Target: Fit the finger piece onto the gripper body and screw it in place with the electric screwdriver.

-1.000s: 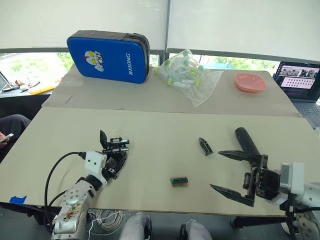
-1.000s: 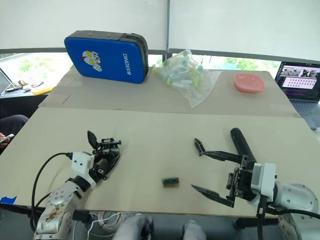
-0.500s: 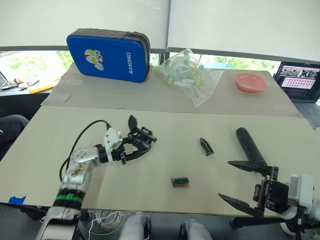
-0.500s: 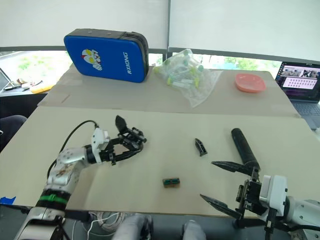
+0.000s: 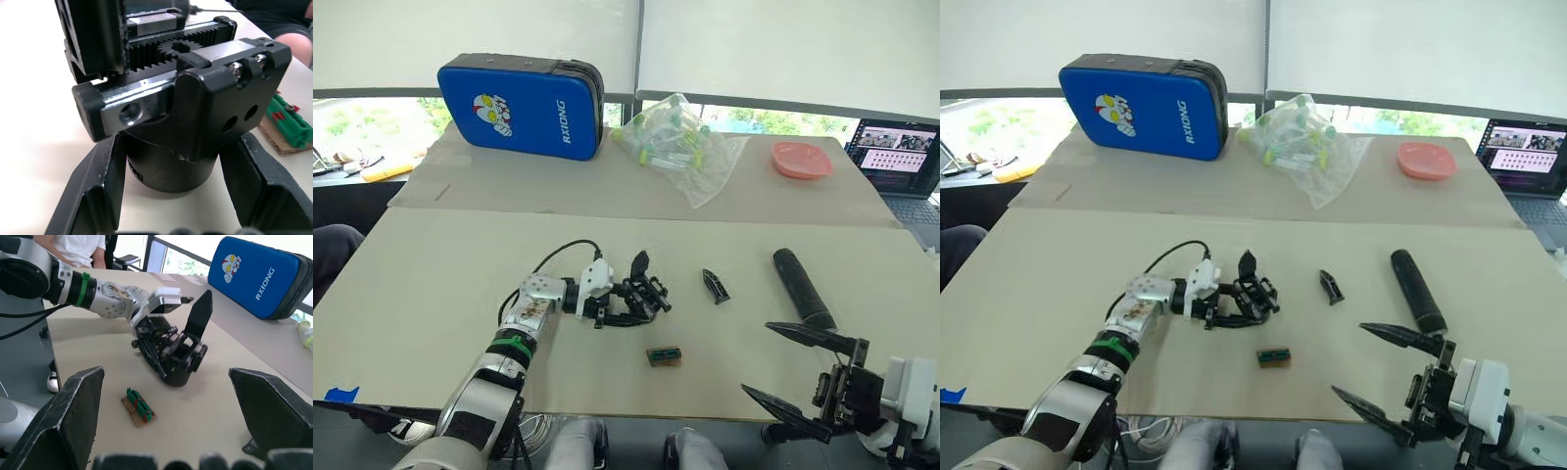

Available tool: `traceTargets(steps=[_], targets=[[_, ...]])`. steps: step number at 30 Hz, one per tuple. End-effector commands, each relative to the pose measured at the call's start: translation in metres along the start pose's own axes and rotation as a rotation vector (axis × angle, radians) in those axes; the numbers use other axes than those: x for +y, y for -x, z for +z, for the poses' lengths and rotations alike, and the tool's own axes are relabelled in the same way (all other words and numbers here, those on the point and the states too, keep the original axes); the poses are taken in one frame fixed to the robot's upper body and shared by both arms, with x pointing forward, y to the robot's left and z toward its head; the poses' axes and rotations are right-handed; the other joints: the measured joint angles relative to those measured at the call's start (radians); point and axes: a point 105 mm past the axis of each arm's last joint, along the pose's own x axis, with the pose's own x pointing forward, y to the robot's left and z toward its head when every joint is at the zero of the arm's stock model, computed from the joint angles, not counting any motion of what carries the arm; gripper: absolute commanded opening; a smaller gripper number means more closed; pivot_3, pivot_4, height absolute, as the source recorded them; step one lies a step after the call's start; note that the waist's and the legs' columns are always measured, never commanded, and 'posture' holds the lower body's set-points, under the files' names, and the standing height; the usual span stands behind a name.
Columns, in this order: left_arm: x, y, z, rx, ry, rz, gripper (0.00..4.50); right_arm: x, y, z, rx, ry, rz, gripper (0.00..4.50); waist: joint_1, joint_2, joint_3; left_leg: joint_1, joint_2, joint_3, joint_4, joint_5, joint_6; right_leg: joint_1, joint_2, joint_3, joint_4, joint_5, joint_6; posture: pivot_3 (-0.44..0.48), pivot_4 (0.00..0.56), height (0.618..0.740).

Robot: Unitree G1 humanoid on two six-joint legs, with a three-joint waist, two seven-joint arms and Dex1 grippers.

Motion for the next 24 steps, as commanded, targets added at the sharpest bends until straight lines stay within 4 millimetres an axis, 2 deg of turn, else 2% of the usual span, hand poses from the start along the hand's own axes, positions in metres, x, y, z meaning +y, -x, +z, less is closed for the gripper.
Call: traceTargets(steps=[1,6,8,10,11,16,19,24], targets=[[0.003,0.000,0.006,0.010,-0.080,0.008,2.27,0.001,-0.001,0.014,-0.037,0.069,0.001,4.50,0.000,0.000,0.000,0.000,0.000,0.000,0.000,0.000,0.000,0.000,0.000,0.000,0.000,0.000,0.000,0.000,0.150,0.740],[0.003,0.001,-0.005,0.051,-0.056,0.038,2.27,0.000,-0.003,0.014,-0.042,0.072,-0.002,4.50,0.000,0.000,0.000,0.000,0.000,0.000,0.000,0.000,0.000,0.000,0.000,0.000,0.000,0.000,0.000,0.000,0.150,0.740],[0.004,0.001,-0.006,0.048,-0.038,0.053,3.30,-0.001,-0.004,0.014,-0.043,0.073,-0.001,4.50,0.000,0.000,0.000,0.000,0.000,0.000,0.001,0.000,0.000,0.001,0.000,0.000,0.000,0.000,0.000,0.000,0.150,0.740],[0.005,0.003,-0.005,0.044,-0.038,0.064,4.13,-0.001,-0.004,0.014,-0.044,0.074,0.001,4.50,0.000,0.000,0.000,0.000,0.000,-0.001,0.002,0.000,0.000,0.001,0.000,0.000,0.000,-0.001,-0.001,0.000,0.150,0.740],[0.006,0.004,-0.005,0.042,-0.041,0.074,4.32,-0.002,-0.004,0.014,-0.044,0.074,0.001,4.50,0.000,0.000,0.000,0.000,0.000,-0.001,0.002,0.000,0.000,0.001,0.000,0.000,0.000,-0.001,-0.001,0.000,0.150,0.740],[0.004,0.024,-0.003,0.035,-0.044,0.117,4.32,-0.001,-0.004,0.013,-0.038,0.071,0.010,4.50,-0.009,0.000,0.000,0.000,0.000,-0.001,0.002,0.000,0.000,0.001,0.000,0.000,0.001,-0.001,-0.002,0.000,0.150,0.740],[-0.005,0.041,-0.001,0.035,-0.027,0.150,4.32,0.001,-0.005,0.011,-0.020,0.068,0.029,4.50,-0.025,0.001,0.000,0.000,0.001,-0.001,0.002,0.000,0.000,0.001,0.000,0.000,0.002,0.000,0.000,0.000,0.150,0.740],[-0.022,0.053,0.002,0.016,0.002,0.245,4.32,0.000,-0.005,0.011,-0.024,0.064,0.020,4.50,-0.026,0.001,0.000,0.001,0.002,-0.002,0.002,0.000,0.000,0.001,0.000,0.000,0.003,-0.002,-0.002,0.000,0.150,0.740]])
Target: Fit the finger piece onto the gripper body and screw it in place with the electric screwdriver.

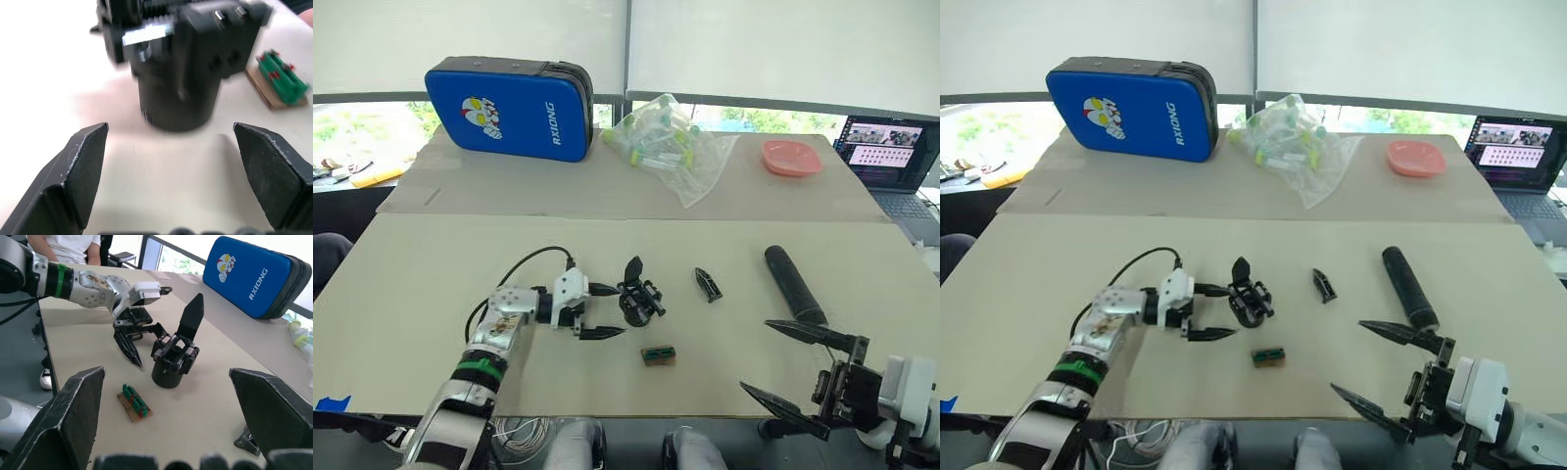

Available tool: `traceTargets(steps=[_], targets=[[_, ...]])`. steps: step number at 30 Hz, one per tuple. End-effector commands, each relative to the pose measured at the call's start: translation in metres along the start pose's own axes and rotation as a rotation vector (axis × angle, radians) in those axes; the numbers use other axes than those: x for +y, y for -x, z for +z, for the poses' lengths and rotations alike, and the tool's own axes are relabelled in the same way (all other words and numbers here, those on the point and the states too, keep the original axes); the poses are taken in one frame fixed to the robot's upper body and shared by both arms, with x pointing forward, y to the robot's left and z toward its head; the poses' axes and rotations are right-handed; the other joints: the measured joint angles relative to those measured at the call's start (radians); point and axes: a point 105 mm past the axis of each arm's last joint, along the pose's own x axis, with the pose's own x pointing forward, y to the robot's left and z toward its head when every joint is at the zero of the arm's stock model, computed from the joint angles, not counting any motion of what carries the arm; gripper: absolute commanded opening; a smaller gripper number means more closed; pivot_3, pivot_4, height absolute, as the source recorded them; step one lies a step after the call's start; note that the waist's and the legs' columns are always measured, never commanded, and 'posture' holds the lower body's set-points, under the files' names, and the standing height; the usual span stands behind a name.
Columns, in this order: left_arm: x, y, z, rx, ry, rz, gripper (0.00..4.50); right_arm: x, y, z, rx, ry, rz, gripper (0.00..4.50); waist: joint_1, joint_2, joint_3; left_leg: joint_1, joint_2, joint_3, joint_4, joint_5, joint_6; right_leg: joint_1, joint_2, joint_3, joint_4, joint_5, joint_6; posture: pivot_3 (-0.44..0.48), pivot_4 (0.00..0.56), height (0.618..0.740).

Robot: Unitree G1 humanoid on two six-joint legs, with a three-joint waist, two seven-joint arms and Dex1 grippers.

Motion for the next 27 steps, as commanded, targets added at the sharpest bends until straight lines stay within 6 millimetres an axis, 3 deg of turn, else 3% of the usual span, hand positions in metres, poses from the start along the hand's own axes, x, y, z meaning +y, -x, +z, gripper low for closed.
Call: traceTargets(steps=[1,9,27], targets=[[-0.005,0.001,0.015,-0.059,0.012,0.084,4.32,0.002,-0.003,0.010,-0.028,0.042,0.017,4.50,0.002,0.000,0.000,0.000,0.000,0.000,0.000,0.000,0.000,0.000,-0.001,0.000,0.000,-0.001,-0.002,0.000,0.150,0.740],[-0.016,-0.033,0.025,-0.082,0.078,0.249,4.32,0.001,-0.006,0.012,-0.041,0.039,0.015,4.50,0.020,0.000,0.000,0.000,-0.002,-0.001,0.000,-0.001,-0.001,0.001,-0.005,0.000,-0.002,-0.001,-0.001,0.000,0.150,0.740],[-0.030,-0.075,0.015,-0.041,0.121,0.308,4.32,-0.001,-0.009,0.014,-0.050,0.048,0.000,4.50,0.036,0.003,-0.001,0.000,-0.003,-0.001,0.000,-0.001,0.000,0.002,-0.005,0.000,-0.002,-0.001,-0.001,0.000,0.150,0.740]])
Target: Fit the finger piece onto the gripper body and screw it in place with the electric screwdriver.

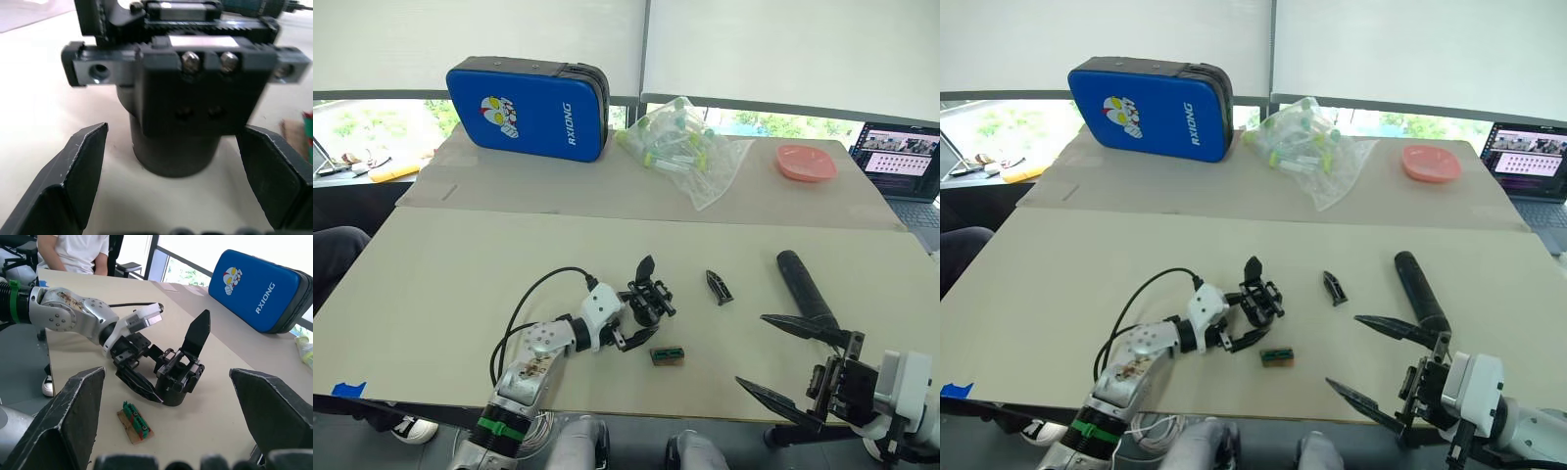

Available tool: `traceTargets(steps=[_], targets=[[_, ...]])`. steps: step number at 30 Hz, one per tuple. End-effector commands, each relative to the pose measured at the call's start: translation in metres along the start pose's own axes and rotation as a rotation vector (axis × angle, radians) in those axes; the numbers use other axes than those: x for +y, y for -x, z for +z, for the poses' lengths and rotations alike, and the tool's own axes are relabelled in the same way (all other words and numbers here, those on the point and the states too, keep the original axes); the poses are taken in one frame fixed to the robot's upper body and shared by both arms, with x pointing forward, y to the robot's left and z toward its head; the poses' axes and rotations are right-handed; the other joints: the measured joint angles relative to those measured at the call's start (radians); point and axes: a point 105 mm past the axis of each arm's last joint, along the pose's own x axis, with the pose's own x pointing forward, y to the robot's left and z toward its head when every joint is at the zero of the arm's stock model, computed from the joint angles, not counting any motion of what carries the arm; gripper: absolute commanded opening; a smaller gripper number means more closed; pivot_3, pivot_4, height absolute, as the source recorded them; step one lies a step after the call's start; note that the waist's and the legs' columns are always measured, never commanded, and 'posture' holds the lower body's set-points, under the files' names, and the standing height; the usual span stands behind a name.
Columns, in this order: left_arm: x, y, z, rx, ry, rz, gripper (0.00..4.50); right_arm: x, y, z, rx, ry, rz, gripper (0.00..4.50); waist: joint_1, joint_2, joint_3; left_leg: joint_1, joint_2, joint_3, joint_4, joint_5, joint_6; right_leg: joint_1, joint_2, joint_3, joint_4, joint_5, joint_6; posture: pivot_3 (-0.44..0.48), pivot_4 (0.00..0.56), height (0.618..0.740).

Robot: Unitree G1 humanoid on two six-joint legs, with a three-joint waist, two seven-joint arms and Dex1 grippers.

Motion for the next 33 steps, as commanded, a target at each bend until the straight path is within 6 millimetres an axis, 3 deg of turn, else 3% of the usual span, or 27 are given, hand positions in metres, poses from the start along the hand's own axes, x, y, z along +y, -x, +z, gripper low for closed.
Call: traceTargets(steps=[1,4,7,9,10,13,19,23,33], targets=[[-0.006,-0.009,-0.003,0.013,0.009,-0.002,4.32,0.002,-0.003,0.010,-0.020,0.038,0.013,4.50,0.001,0.000,0.000,0.000,0.000,0.000,0.000,0.000,0.000,0.000,0.000,0.000,0.000,0.000,0.000,0.000,0.150,0.740],[-0.006,-0.011,-0.003,0.012,0.012,-0.008,4.32,0.002,-0.002,0.010,-0.017,0.037,0.011,4.50,0.001,0.000,0.000,0.000,0.000,0.000,0.000,0.000,0.000,0.000,0.000,0.000,0.000,0.000,0.000,0.000,0.150,0.740],[-0.006,-0.013,-0.003,0.017,0.013,-0.035,3.50,0.003,-0.003,0.009,-0.018,0.035,0.014,4.50,0.001,0.000,0.000,0.000,0.000,0.000,0.000,0.000,0.000,0.000,0.000,0.000,0.000,0.000,0.000,0.000,0.150,0.740],[-0.005,-0.013,-0.003,0.023,0.011,-0.052,2.55,0.003,-0.004,0.009,-0.020,0.035,0.015,4.50,0.001,0.000,0.000,0.000,0.000,0.000,0.000,0.000,0.000,0.000,0.000,0.000,0.000,0.000,0.000,0.000,0.150,0.740],[-0.003,-0.011,-0.004,0.028,0.008,-0.060,2.32,0.003,-0.004,0.009,-0.021,0.035,0.013,4.50,0.001,0.000,0.000,0.000,0.000,0.000,0.000,0.000,0.000,0.000,0.000,0.000,0.000,0.000,0.000,0.000,0.150,0.740],[0.006,0.000,-0.003,0.034,-0.003,-0.113,2.33,0.004,-0.003,0.009,-0.019,0.033,0.011,4.50,-0.002,0.000,0.000,0.000,0.000,0.000,0.000,0.000,0.000,0.000,0.000,-0.001,0.000,0.000,0.000,0.000,0.150,0.740],[0.024,0.015,0.024,-0.056,-0.100,-0.324,2.33,0.005,0.000,0.008,-0.011,0.030,0.005,4.50,-0.010,0.000,0.000,0.000,0.001,0.000,0.000,0.000,0.000,-0.001,0.002,-0.001,0.000,0.000,0.000,0.000,0.150,0.740],[0.032,0.007,0.030,-0.059,-0.132,-0.413,2.33,0.005,-0.001,0.008,-0.012,0.030,0.005,4.50,-0.006,0.000,0.000,0.000,0.000,0.000,0.000,0.000,0.000,-0.001,0.002,-0.001,0.000,0.000,0.000,0.000,0.150,0.740],[0.016,-0.028,0.025,-0.061,-0.185,-0.601,2.33,0.006,-0.002,0.010,-0.016,0.034,0.001,4.50,-0.007,-0.002,0.001,-0.001,-0.003,0.000,0.001,0.000,0.005,0.000,0.000,-0.002,-0.001,0.002,0.007,0.000,0.150,0.740]])
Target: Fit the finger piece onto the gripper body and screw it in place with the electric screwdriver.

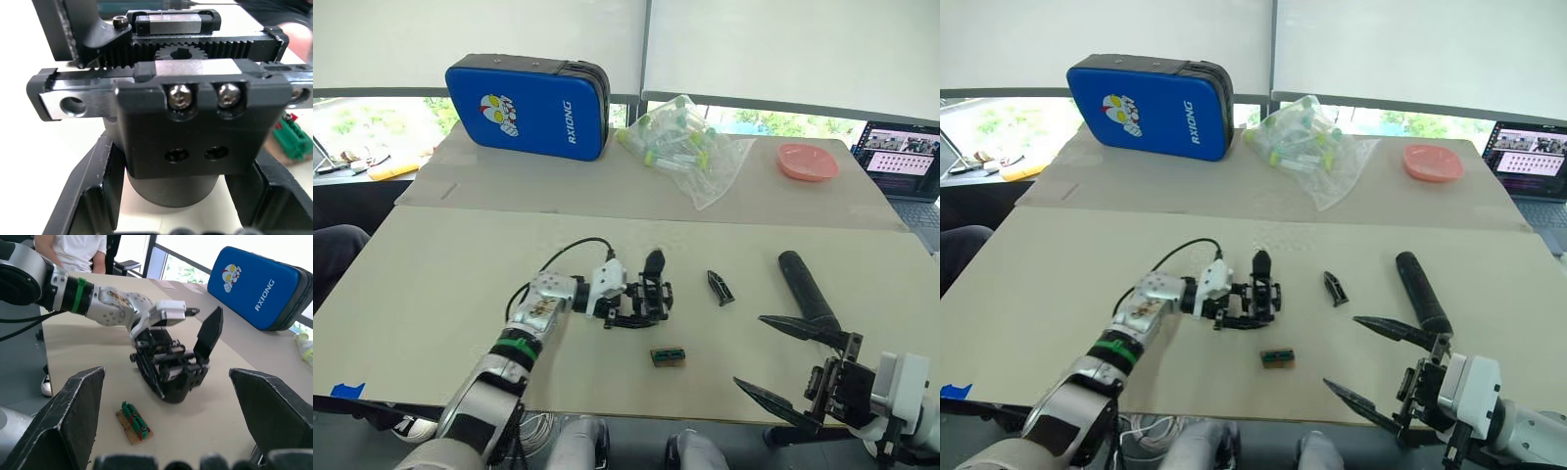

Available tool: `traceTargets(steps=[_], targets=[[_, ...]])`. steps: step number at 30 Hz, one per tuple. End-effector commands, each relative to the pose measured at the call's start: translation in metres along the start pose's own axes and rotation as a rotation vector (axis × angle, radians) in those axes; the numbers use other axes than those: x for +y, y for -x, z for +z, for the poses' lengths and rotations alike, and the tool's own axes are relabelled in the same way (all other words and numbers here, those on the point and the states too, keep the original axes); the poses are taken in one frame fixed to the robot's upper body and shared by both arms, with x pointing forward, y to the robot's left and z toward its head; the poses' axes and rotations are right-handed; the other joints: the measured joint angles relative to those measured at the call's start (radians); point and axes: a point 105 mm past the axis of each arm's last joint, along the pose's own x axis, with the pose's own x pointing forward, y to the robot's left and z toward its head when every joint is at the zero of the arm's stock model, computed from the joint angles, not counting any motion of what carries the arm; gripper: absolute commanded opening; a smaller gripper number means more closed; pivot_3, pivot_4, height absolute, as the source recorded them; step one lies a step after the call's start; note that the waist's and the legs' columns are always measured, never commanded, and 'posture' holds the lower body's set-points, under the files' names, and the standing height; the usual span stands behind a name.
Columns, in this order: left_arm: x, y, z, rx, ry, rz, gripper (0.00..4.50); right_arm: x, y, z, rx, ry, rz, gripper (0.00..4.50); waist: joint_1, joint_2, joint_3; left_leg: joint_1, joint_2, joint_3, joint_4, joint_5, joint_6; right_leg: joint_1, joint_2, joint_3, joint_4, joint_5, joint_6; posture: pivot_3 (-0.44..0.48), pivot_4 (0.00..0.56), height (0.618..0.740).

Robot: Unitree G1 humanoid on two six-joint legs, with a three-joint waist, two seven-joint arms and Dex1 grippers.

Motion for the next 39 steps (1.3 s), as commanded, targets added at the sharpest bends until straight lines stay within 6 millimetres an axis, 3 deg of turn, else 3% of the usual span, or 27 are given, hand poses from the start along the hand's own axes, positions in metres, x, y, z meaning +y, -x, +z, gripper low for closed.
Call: traceTargets(steps=[1,24,25,28,32,39], targets=[[0.005,-0.006,0.015,-0.033,-0.081,-0.039,2.33,0.003,-0.002,0.011,-0.027,0.046,0.006,4.50,-0.002,-0.001,0.001,0.000,0.000,0.000,0.000,0.001,0.001,0.000,0.000,0.000,0.000,0.000,0.001,0.000,0.150,0.740],[0.002,0.013,-0.016,0.067,-0.087,-0.043,2.33,0.004,0.000,0.015,-0.020,0.045,-0.004,4.50,-0.009,-0.001,0.000,0.001,0.001,-0.001,0.001,0.003,0.004,0.000,0.000,0.000,0.002,0.000,0.000,0.000,0.150,0.740],[0.003,0.013,-0.017,0.066,-0.088,-0.034,3.36,0.004,0.000,0.015,-0.020,0.044,-0.004,4.50,-0.010,-0.001,0.000,0.001,0.001,-0.001,0.001,0.003,0.004,0.000,0.000,0.000,0.002,0.000,0.000,0.000,0.150,0.740],[0.003,0.017,-0.017,0.060,-0.088,-0.017,4.45,0.004,0.001,0.016,-0.017,0.040,-0.004,4.50,-0.014,-0.001,0.000,0.001,0.001,-0.001,0.001,0.003,0.004,0.000,0.000,-0.001,0.002,0.000,0.000,0.000,0.150,0.740],[0.004,0.034,-0.017,0.060,-0.090,0.011,4.45,0.004,0.004,0.016,-0.008,0.037,-0.016,4.50,-0.023,-0.001,0.000,0.001,0.002,-0.001,0.001,0.003,0.004,0.000,0.001,-0.001,0.002,0.000,0.000,0.000,0.150,0.740],[-0.004,0.089,-0.008,0.021,-0.090,0.076,4.45,0.004,0.022,0.011,0.062,0.007,-0.096,4.50,-0.033,0.000,0.000,0.001,0.005,-0.001,0.001,0.003,0.003,0.000,0.002,-0.001,0.003,0.000,0.000,0.000,0.150,0.740]])
